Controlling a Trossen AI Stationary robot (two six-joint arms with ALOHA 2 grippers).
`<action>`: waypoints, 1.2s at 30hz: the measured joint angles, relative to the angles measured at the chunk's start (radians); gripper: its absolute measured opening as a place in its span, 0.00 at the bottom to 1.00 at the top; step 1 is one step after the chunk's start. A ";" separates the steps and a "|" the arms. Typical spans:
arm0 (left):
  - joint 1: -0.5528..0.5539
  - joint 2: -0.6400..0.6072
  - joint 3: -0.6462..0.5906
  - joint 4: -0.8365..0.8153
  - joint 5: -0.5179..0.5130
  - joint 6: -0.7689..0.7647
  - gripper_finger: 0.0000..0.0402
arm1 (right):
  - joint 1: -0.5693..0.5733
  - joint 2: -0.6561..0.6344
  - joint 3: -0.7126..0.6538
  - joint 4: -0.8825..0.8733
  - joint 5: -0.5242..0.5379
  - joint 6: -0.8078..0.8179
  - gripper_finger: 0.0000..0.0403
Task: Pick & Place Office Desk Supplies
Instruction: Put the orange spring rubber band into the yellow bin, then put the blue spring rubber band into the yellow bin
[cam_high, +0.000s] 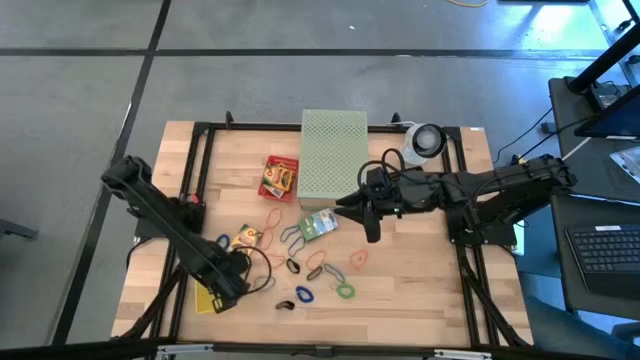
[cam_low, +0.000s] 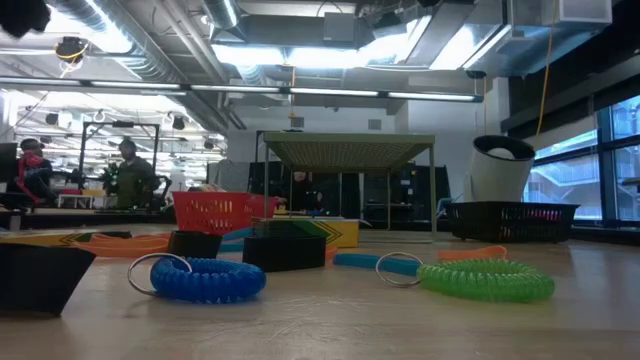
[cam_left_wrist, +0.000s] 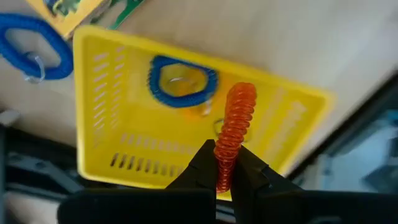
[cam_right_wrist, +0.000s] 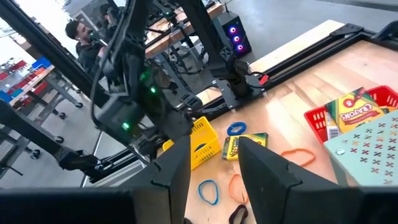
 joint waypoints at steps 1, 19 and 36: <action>-0.002 0.018 0.000 -0.007 0.005 0.011 0.03 | 0.002 0.000 0.000 0.000 -0.001 0.005 0.33; -0.013 0.113 -0.072 0.080 -0.032 -0.013 0.16 | 0.056 0.000 0.000 0.000 -0.001 0.013 0.33; 0.003 -0.156 -0.071 0.034 -0.050 -0.125 0.38 | 0.067 0.000 0.000 0.000 -0.001 -0.020 0.33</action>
